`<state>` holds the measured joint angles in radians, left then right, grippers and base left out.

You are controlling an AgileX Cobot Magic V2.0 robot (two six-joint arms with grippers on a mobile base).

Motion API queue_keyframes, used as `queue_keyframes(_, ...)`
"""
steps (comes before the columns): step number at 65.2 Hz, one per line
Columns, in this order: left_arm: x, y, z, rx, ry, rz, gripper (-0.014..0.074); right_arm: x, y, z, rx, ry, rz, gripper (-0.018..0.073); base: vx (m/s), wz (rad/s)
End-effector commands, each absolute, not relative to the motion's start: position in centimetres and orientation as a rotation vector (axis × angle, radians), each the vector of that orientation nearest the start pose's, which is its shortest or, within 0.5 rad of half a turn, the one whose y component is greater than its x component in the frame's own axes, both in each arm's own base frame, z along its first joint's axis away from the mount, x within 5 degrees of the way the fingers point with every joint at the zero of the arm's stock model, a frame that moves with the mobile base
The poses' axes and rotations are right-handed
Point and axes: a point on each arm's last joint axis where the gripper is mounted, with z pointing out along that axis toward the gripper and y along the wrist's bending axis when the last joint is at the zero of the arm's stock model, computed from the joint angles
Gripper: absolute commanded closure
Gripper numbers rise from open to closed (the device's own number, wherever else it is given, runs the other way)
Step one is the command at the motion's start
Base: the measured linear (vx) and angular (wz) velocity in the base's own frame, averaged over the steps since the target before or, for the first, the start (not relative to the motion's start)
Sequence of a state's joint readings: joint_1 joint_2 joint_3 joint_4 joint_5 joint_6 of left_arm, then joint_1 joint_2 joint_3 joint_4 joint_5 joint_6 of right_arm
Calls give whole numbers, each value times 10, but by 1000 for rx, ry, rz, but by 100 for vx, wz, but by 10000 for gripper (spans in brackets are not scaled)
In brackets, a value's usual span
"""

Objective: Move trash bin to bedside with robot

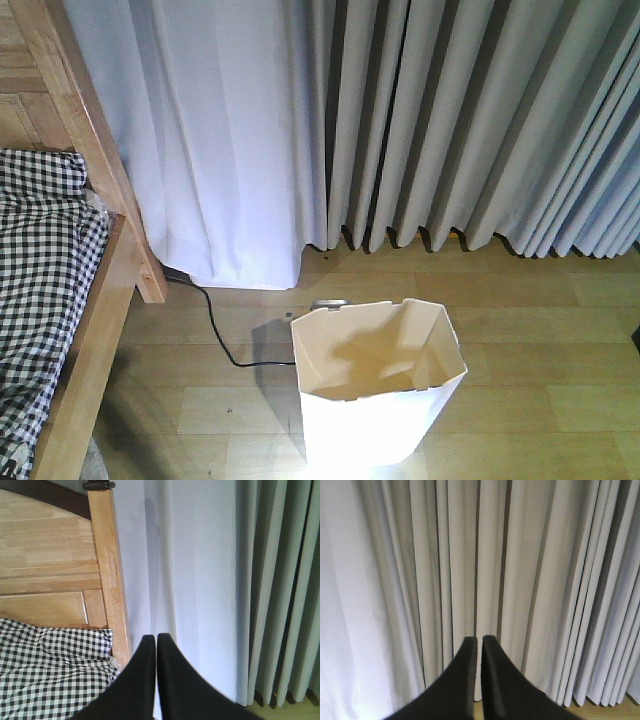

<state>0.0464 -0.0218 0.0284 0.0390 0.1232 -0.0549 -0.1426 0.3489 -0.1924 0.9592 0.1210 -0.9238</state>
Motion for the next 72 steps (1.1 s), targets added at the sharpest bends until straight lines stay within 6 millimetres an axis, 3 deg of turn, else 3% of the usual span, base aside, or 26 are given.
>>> queue_keyframes(1,54,3,208,-55,1514,19,603,90,-6,259,98,1664,-19,570,0,0)
queue_keyframes(24,54,3,208,-55,1514,19,603,90,-7,258,110,1663,-13,568,0,0)
queue_keyframes(29,54,3,208,-55,1514,19,603,90,-5,256,42,1688,-51,568,0,0)
queue_keyframes(35,54,3,208,-55,1514,19,603,83,-4,255,-3,1702,-83,568,0,0)
queue_keyframes(46,54,3,208,-55,1514,19,603,59,-5,261,119,1592,-45,568,0,0)
queue_keyframes(62,54,3,208,-55,1514,19,603,51,3,217,-24,1577,52,568,0,0)
queue_keyframes(72,54,3,208,-55,1514,19,603,57,2,196,29,1534,80,568,0,0)
